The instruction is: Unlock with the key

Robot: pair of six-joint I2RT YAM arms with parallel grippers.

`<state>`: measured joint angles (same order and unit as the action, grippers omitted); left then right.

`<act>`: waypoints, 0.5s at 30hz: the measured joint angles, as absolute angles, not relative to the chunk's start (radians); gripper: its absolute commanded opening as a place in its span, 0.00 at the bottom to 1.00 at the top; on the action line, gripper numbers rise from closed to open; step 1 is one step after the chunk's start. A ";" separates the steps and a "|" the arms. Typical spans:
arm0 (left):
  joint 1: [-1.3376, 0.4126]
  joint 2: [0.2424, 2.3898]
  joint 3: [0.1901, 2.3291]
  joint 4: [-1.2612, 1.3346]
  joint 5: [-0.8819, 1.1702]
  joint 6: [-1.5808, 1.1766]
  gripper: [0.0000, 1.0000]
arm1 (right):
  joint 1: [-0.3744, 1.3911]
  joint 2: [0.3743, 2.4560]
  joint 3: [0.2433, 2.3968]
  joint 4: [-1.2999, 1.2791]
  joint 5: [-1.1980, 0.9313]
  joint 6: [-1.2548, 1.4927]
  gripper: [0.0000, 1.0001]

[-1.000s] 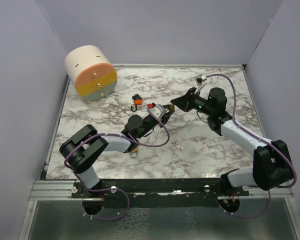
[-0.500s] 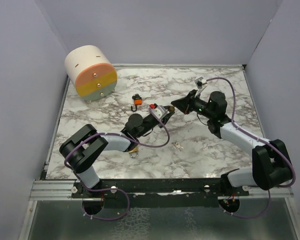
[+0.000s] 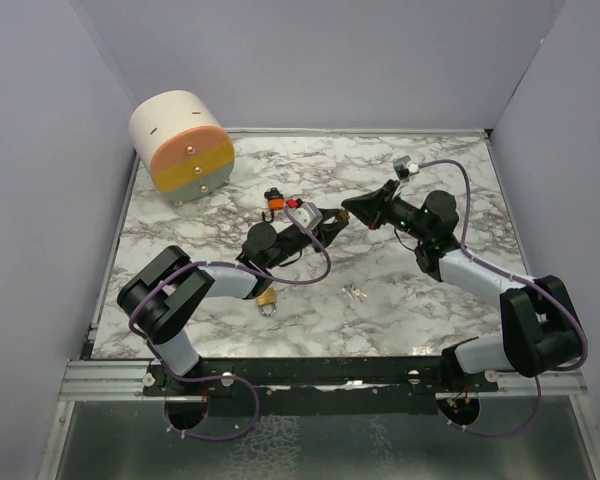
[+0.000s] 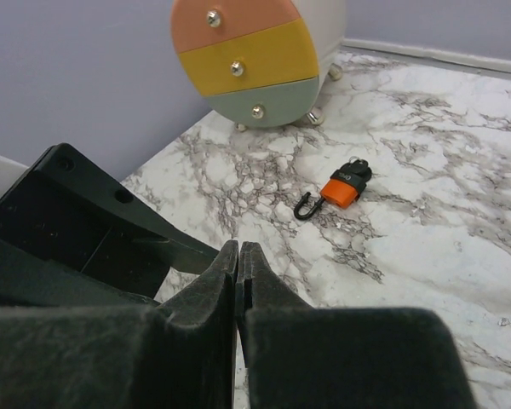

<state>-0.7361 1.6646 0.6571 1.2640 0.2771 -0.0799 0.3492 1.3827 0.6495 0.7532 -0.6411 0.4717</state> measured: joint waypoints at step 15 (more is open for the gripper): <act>-0.793 1.665 0.662 1.171 0.114 0.113 0.00 | 0.347 1.465 0.713 0.668 -0.641 0.531 0.01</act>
<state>-0.7925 1.6646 0.6624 1.1706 0.1143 0.1135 0.3466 1.4651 0.7128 0.6678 -0.6411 0.5312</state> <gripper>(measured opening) 0.336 0.014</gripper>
